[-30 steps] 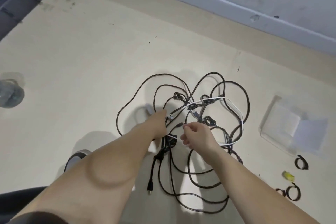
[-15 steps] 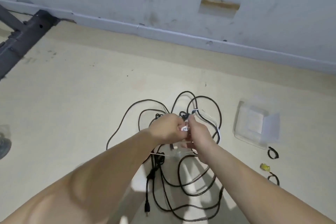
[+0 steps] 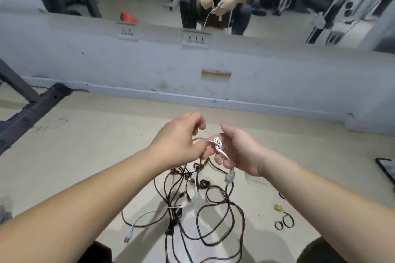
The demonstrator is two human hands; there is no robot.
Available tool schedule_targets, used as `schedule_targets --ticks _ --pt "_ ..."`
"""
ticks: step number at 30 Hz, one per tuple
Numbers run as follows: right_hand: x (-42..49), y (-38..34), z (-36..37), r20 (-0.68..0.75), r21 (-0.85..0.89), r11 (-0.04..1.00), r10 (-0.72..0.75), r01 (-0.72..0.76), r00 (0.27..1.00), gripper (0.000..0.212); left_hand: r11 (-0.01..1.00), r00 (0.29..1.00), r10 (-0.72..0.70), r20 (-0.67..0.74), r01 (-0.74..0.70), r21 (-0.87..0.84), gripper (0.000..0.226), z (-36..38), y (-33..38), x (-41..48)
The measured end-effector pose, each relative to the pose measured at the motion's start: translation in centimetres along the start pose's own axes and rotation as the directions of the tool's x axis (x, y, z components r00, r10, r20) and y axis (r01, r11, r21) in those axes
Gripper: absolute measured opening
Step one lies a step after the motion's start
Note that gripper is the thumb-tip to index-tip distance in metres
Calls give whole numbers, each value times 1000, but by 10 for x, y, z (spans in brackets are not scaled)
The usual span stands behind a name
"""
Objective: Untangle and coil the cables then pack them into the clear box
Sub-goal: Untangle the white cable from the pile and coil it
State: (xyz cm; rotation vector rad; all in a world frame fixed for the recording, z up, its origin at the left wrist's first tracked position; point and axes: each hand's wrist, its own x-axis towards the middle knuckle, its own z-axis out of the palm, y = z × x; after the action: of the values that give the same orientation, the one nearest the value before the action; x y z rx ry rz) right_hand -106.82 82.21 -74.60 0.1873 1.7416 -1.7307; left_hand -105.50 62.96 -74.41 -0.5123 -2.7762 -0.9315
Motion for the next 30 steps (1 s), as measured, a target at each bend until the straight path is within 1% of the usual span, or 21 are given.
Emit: schedule_targets --ticks 1,3,4,5,7,8,9,10,11,12,13,15,17,19,20,22,23,25,27,28,30 --pt "-11 -7 3 -20 -32 999 -26 26 999 64 997 997 76 -31 -77 -13 32 -10 7 -4" --pt "-30 -17 7 -59 -37 997 -67 65 996 59 974 978 209 20 -206 -96 43 -22 20 -10" --pt "-40 -23 8 -63 -12 996 -84 83 995 57 959 969 242 48 -231 -166 41 -24 27 -14" --pt "-49 -28 9 -50 28 994 -100 101 994 53 946 970 239 52 -220 -238 38 -24 33 -17" --pt "-65 -37 11 41 95 988 -124 119 991 39 930 984 177 -7 -170 -326 27 -22 42 -21" --pt "-71 -40 12 100 96 986 -142 133 985 34 929 988 146 -39 -151 -338 21 -21 44 -21" --pt "-75 -39 12 141 69 983 -178 169 974 33 932 991 120 -54 -131 -338 15 -21 47 -20" --pt "-77 -37 10 145 1 972 -231 234 962 32 938 994 90 -55 -104 -329 9 -21 48 -19" --pt "-77 -34 9 115 -102 949 -287 299 951 29 940 998 50 -49 -63 -336 3 -21 48 -17" --pt "-77 -30 7 69 -215 915 -334 341 940 27 935 999 -2 -40 -13 -354 6 -20 46 -15" --pt "-75 -26 3 22 -306 886 -360 349 933 26 926 998 -58 -28 44 -374 14 -18 43 -15" --pt "-66 -20 -5 -32 -363 870 -371 335 928 20 900 987 -159 15 151 -409 28 -12 34 -16" --pt "-50 -12 -10 -69 -340 881 -374 331 925 14 837 965 -237 116 263 -479 35 -6 25 -18" --pt "-35 -6 -10 -102 -261 904 -374 338 922 13 766 941 -254 225 338 -547 41 -3 20 -17" --pt "-29 -5 -11 -80 -188 922 -359 340 930 17 753 938 -250 240 344 -561 46 -2 16 -17" --pt "-21 -6 -13 32 -30 943 -329 330 944 24 754 941 -256 222 337 -564 52 0 8 -14" --pt "-19 -7 -14 57 19 942 -336 336 940 21 749 939 -266 218 343 -566 54 0 5 -12" --pt "-15 -5 -17 6 1 934 -358 358 934 8 702 920 -290 264 392 -594 57 0 1 -8" --pt "-9 0 -19 -64 -79 935 -351 346 934 12 630 885 -312 345 465 -621 59 0 -1 -2" --pt "-6 3 -20 -83 -95 937 -343 336 936 13 611 873 -312 374 486 -624 59 1 -1 1" --pt "1 3 -20 -117 -95 945 -321 312 940 13 628 872 -305 384 487 -607 56 3 -4 4"
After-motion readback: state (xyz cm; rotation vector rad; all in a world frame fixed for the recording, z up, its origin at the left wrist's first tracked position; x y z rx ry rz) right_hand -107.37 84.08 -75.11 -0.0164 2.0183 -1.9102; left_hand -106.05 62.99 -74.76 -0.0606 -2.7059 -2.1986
